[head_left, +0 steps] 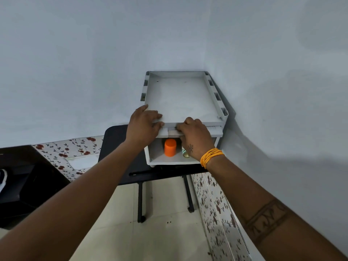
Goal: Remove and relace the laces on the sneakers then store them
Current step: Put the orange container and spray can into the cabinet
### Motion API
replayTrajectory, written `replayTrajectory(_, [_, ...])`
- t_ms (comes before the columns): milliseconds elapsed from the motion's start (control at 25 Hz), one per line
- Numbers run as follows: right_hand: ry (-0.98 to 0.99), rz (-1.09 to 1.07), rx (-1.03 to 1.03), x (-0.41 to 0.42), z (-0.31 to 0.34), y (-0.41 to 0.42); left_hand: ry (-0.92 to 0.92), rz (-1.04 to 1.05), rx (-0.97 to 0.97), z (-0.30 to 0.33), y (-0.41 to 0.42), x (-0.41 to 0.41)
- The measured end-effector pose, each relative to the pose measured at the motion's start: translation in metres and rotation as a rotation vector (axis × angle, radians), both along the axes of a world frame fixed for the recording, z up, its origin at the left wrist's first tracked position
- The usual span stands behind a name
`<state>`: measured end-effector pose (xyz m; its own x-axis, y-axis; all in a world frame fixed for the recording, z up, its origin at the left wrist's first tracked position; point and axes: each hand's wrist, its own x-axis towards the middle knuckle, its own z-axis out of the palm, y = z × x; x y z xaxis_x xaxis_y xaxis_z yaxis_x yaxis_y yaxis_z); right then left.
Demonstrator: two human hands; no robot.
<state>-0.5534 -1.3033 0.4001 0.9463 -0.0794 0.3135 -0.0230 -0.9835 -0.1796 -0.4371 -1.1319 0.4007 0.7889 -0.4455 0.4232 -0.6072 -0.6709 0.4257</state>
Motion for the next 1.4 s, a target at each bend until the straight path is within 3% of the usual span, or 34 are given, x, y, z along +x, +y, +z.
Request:
replayTrajectory(400, [0.166,0.094,0.061,-0.068,0.014,0.024,0.073,0.059,0.019,0.005,-0.007,-0.008])
replayTrajectory(840, [0.217,0.116,0.084,-0.131,-0.007,0.050,0.071,0.067,0.018,-0.008,-0.010,0.001])
replayTrajectory(1000, [0.287,0.085,0.072,-0.129,-0.031,0.048,0.050,0.079,0.030,-0.009,-0.010,-0.005])
replayTrajectory(1240, [0.392,-0.032,0.241,-0.096,-0.097,0.045,0.037,0.122,0.051,0.001,-0.009,-0.028])
replayTrajectory(1400, [0.463,-0.069,0.183,-0.062,-0.126,0.039,-0.087,0.091,-0.129,-0.013,-0.006,-0.050])
